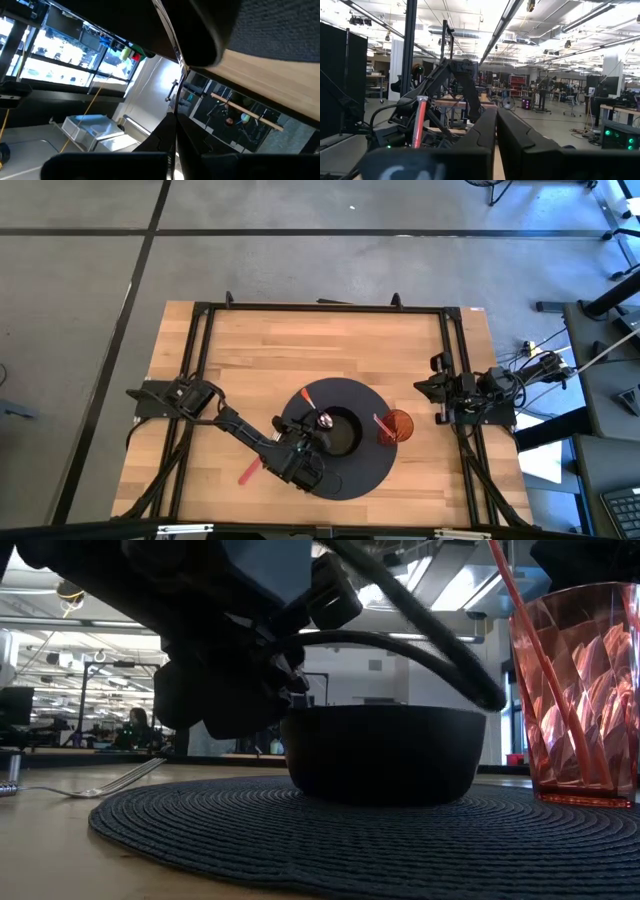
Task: Pick & Place Utensil
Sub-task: Put the orange spoon into the black bowl on the mat
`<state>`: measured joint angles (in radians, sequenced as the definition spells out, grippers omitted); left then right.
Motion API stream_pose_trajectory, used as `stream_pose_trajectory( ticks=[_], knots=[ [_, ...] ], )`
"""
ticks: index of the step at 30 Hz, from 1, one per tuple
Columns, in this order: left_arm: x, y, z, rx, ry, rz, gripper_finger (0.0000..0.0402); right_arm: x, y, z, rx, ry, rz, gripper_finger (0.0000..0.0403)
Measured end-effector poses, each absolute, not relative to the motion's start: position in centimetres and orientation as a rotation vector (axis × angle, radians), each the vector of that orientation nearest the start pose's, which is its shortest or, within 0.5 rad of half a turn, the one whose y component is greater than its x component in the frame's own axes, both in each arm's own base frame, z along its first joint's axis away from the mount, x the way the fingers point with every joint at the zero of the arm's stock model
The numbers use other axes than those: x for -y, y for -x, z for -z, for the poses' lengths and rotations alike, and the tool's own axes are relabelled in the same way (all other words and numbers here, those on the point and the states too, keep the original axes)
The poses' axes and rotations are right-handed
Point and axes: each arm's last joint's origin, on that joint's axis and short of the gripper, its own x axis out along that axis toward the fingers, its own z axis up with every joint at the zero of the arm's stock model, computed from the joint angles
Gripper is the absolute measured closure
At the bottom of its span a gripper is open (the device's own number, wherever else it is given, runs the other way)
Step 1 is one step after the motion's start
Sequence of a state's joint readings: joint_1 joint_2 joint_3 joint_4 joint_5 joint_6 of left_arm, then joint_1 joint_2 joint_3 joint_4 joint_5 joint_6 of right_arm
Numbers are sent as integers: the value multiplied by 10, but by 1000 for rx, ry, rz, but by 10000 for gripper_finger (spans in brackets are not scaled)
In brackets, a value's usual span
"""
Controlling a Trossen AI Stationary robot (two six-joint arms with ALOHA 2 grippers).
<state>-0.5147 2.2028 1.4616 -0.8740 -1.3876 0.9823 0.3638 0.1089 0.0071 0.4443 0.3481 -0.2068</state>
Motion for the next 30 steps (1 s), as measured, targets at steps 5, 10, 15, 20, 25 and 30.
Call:
stream_pose_trajectory(
  ticks=[5, 10, 15, 20, 25, 30],
  knots=[
    [167, -366, -122, -1338, -2134, -196, 400, -25, -94, -199, 321, 93, 18, 386],
    [168, -371, -122, -1324, -2115, -164, 400, -25, -94, -199, 321, 93, 18, 386],
    [170, -371, -121, -1324, -2129, -132, 400, -25, -94, -199, 321, 94, 18, 386],
    [170, -371, -121, -1325, -2126, -120, 400, -25, -94, -199, 321, 94, 19, 386],
    [171, -370, -120, -1324, -2126, -83, 400, -25, -94, -199, 321, 94, 19, 386],
    [177, -368, -119, -1331, -2189, 32, 400, -25, -94, -199, 321, 95, 19, 386]
  ],
)
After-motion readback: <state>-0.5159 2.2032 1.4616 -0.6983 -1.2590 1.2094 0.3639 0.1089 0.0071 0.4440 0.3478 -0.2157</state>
